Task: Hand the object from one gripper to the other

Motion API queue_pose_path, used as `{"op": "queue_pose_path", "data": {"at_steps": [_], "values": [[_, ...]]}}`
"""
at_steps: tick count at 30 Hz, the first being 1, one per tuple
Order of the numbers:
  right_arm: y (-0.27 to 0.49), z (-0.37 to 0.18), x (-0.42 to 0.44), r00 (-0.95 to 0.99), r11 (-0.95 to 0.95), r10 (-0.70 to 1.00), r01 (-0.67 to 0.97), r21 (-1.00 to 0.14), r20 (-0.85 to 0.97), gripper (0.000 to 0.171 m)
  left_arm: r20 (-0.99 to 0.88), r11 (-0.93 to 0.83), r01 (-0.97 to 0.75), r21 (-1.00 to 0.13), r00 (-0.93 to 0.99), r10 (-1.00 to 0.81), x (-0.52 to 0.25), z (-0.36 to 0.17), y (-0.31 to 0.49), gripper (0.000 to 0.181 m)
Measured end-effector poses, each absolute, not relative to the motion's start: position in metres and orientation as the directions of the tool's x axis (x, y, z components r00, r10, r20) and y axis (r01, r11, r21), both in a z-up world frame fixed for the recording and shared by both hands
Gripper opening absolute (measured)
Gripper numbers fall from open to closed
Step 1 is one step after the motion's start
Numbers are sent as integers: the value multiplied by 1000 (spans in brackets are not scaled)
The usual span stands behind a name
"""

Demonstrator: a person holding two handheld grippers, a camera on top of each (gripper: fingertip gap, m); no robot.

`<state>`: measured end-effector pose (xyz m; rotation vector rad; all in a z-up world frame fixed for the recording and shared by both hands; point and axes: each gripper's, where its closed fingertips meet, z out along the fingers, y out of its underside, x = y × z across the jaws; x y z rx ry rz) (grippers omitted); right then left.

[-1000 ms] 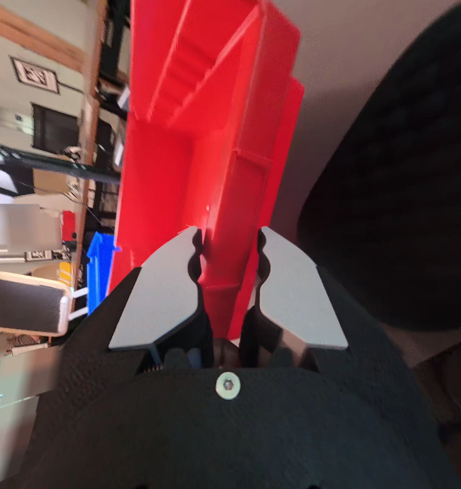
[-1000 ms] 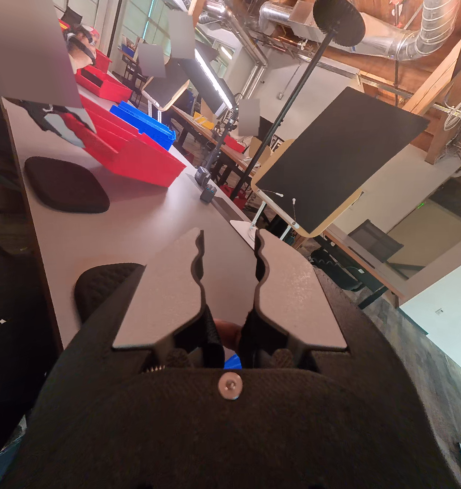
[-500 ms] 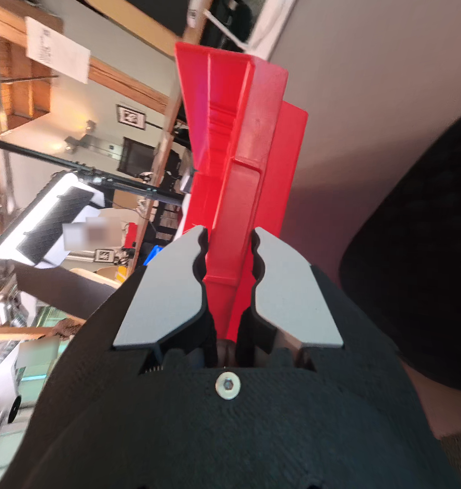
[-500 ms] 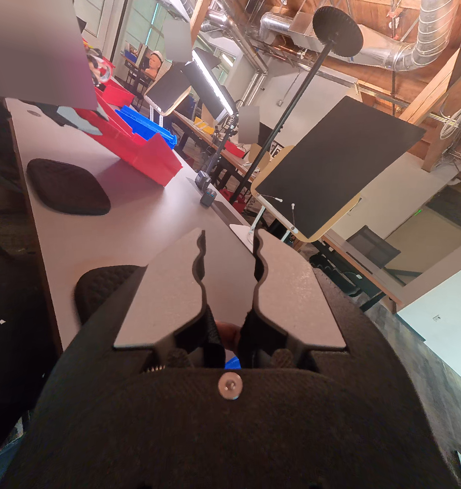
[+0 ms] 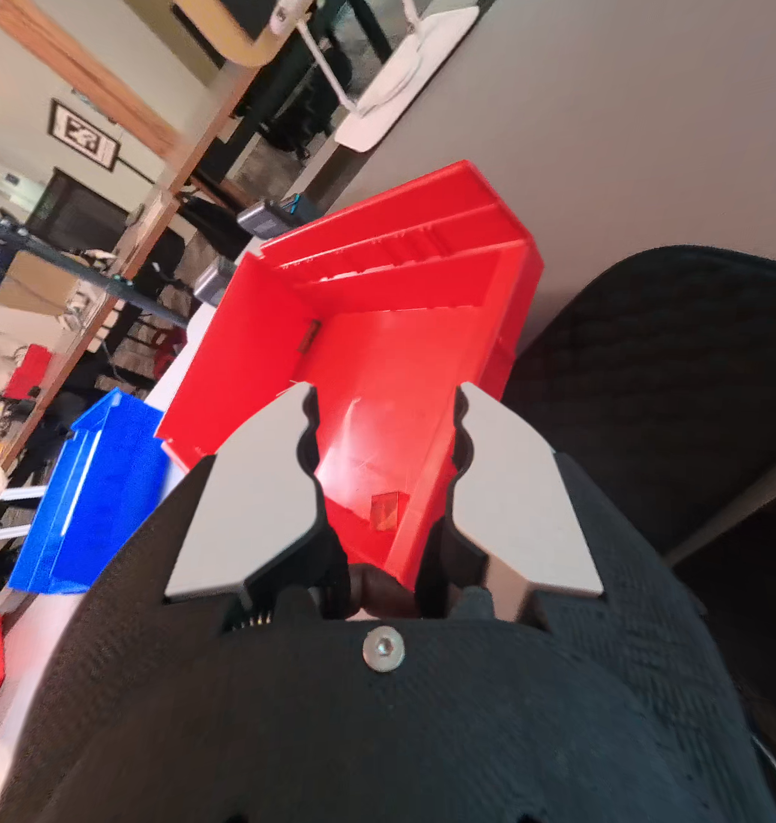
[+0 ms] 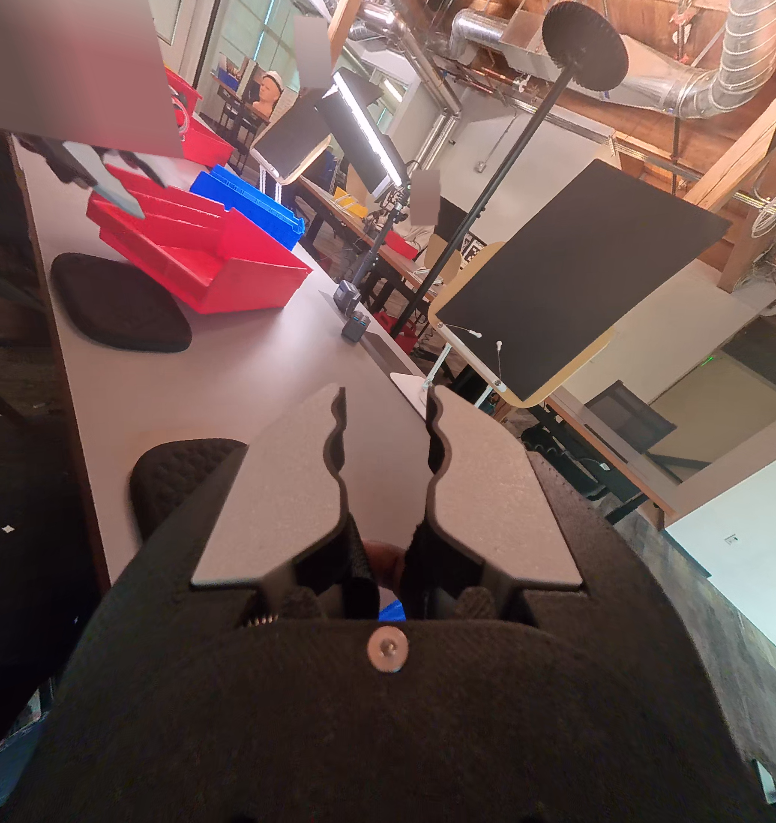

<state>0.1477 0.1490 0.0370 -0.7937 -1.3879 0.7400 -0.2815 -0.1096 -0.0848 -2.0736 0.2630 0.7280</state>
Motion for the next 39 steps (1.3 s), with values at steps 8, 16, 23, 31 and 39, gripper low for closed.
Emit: {"op": "queue_pose_path", "data": {"at_steps": [8, 16, 23, 31, 39], "values": [[145, 35, 145, 36, 566, 824, 14, -825, 566, 35, -516, -795, -295, -529, 856, 26, -301, -140, -134, 55], [146, 34, 144, 35, 567, 822, 18, -823, 568, 35, -642, -831, -257, -493, 753, 148, -334, -129, -147, 36], [143, 34, 144, 28, 571, 820, 15, -821, 571, 35, -700, -785, -228, -576, 632, 331, -350, -92, -158, 40], [141, 34, 143, 15, 569, 822, 10, -822, 569, 35, -310, -579, 148, -802, 725, 615, -355, -91, -152, 38], [133, 39, 145, -2, 559, 829, -33, -828, 560, 35, -134, -617, 179, -766, 895, 426, -363, -113, -59, 62]]}}
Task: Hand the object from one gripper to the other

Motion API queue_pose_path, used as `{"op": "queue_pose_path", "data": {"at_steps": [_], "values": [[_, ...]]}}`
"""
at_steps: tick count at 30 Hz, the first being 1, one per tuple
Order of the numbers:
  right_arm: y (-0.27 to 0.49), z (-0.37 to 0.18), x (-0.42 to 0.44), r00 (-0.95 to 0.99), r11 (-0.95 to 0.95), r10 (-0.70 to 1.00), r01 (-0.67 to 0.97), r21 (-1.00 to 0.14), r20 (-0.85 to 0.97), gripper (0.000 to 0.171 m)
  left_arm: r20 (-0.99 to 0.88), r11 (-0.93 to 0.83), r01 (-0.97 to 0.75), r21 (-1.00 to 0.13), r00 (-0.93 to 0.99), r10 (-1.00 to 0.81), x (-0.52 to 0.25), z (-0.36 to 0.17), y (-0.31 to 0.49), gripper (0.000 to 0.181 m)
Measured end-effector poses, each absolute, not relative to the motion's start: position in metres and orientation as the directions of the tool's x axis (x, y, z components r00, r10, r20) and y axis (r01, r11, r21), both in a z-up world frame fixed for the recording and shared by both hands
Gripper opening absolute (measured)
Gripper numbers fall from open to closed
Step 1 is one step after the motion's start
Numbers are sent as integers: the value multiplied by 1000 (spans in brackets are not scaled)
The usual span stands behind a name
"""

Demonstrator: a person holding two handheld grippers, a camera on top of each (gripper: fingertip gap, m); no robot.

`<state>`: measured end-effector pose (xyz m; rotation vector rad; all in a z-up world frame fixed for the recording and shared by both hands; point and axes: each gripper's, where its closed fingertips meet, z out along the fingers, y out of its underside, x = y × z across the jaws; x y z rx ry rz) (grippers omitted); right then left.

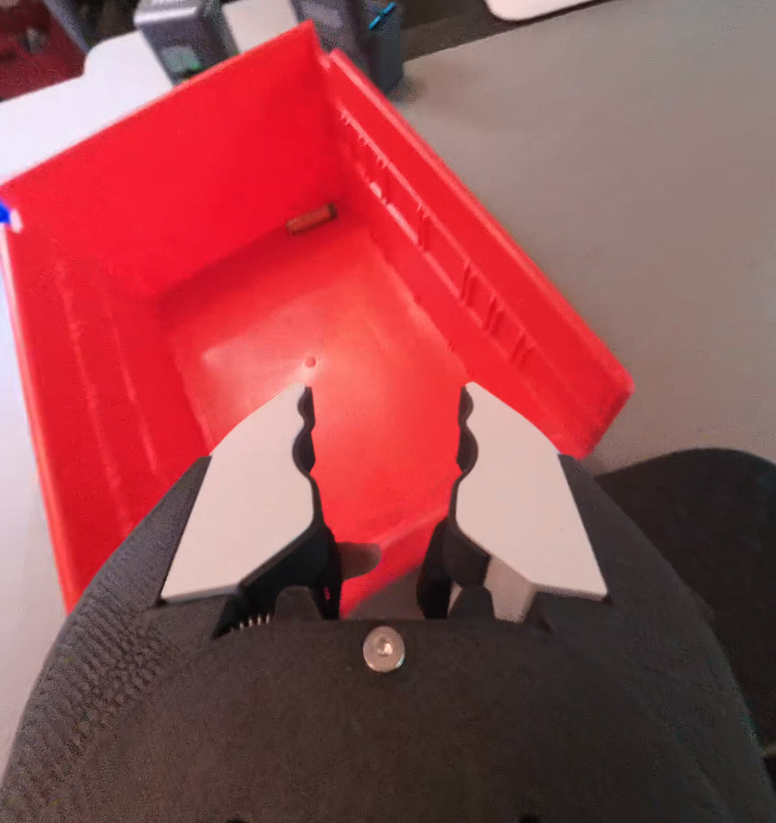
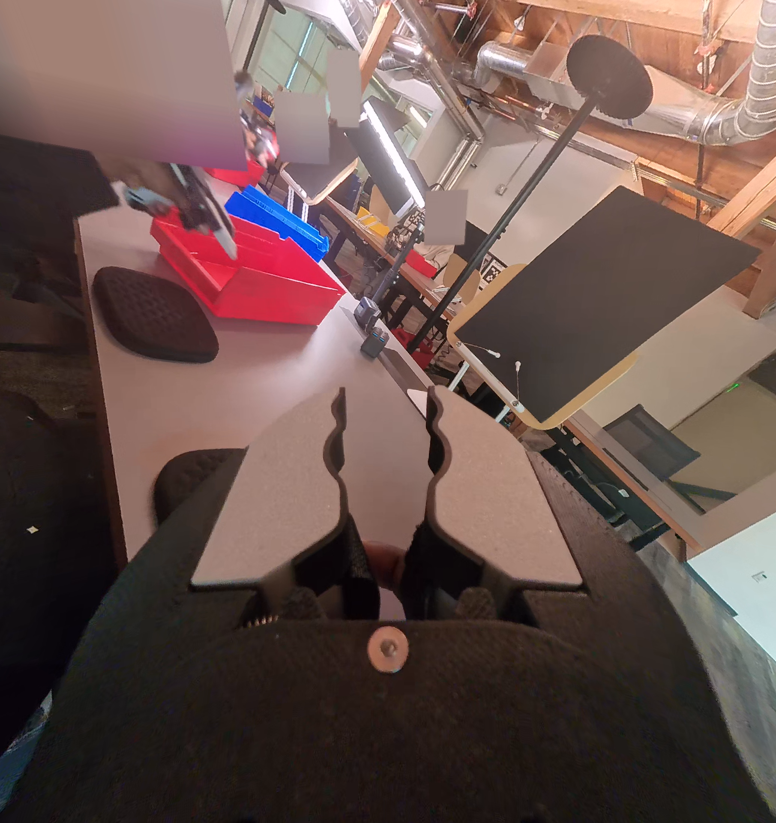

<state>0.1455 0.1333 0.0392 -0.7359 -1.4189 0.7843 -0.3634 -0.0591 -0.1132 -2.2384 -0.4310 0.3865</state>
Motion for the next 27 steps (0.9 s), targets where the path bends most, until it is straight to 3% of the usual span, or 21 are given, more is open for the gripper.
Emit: {"op": "queue_pose_path", "data": {"at_steps": [4, 8, 10, 14, 19, 25, 27], "values": [[131, 41, 143, -8, 556, 830, -54, -829, 557, 35, -314, -635, -120, -763, 927, 203, -407, -119, 13, 51], [127, 40, 138, -34, 552, 831, -71, -831, 555, 35, -495, -852, -256, -457, 869, 5, -464, -166, 29, 51], [126, 37, 135, -49, 557, 827, -63, -828, 560, 35, -481, -890, -248, -382, 876, -38, -476, -181, 33, 56], [128, 29, 132, -45, 570, 820, -20, -821, 571, 35, -391, -830, -227, -510, 920, -12, -478, -181, 60, 57], [123, 28, 136, -28, 570, 822, -3, -822, 569, 35, -399, -847, -242, -474, 916, -39, -495, -184, 61, 58], [105, 26, 140, -26, 601, 799, 7, -799, 601, 35, -315, -806, -204, -556, 949, -22, -498, -191, 68, 60], [99, 25, 141, -29, 612, 791, 11, -791, 611, 35, -259, -804, -166, -571, 966, -15, -494, -193, 67, 52]]}}
